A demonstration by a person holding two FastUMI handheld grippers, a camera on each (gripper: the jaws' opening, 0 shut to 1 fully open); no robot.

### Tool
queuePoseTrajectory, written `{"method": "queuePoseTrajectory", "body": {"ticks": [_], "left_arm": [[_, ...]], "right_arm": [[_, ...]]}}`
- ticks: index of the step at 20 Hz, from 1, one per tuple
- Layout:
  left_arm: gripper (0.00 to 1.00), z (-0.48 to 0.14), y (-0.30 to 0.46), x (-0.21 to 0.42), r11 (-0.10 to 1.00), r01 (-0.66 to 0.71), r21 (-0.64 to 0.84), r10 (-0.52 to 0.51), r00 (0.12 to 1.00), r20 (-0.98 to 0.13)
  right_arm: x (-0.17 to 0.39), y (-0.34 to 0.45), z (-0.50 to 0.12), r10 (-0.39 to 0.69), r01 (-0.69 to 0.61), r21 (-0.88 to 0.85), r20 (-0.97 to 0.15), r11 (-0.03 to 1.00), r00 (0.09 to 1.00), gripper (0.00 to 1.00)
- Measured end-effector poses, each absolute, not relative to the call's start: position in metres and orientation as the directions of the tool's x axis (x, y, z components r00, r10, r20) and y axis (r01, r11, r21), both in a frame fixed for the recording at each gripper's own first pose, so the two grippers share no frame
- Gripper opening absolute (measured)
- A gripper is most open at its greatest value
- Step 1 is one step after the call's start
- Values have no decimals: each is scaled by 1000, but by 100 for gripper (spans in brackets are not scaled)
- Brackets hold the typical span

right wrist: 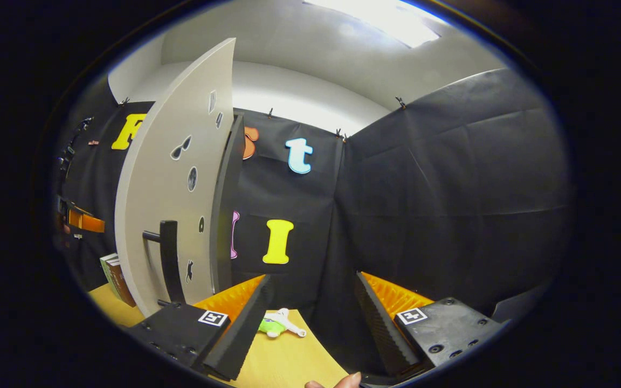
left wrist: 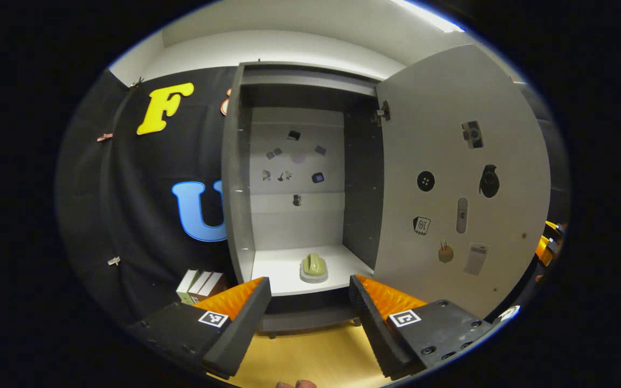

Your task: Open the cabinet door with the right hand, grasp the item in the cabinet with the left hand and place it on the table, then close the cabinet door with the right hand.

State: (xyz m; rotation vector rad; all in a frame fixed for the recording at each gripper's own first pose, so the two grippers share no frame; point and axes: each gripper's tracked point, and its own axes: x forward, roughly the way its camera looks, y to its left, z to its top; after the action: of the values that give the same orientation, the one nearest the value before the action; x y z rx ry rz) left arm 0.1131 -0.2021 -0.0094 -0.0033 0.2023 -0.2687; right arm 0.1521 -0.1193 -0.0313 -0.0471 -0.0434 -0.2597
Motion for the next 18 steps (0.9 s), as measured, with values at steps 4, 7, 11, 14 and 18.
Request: {"method": "queuePoseTrajectory", "body": {"ticks": [4, 7, 11, 14, 18], "left_arm": [[92, -24, -229, 163, 950, 311, -26, -306, 915, -263], [92, -32, -249, 192, 938, 341, -58, -342, 888, -307], [91, -46, -272, 229, 928, 370, -45, -361, 862, -357], [90, -58, -279, 257, 924, 381, -20, -358, 847, -394], [90, -70, -282, 291, 917, 396, 41, -344, 840, -421]], "right_arm": [[157, -125, -36, -246, 249, -73, 42, 966, 968, 97], [160, -127, -43, -240, 241, -68, 23, 968, 971, 97], [171, -132, -50, -210, 210, -50, 8, 976, 978, 97], [174, -138, -53, -197, 197, -37, 6, 980, 980, 97], [177, -149, -57, -209, 209, -36, 4, 977, 978, 97]]}}
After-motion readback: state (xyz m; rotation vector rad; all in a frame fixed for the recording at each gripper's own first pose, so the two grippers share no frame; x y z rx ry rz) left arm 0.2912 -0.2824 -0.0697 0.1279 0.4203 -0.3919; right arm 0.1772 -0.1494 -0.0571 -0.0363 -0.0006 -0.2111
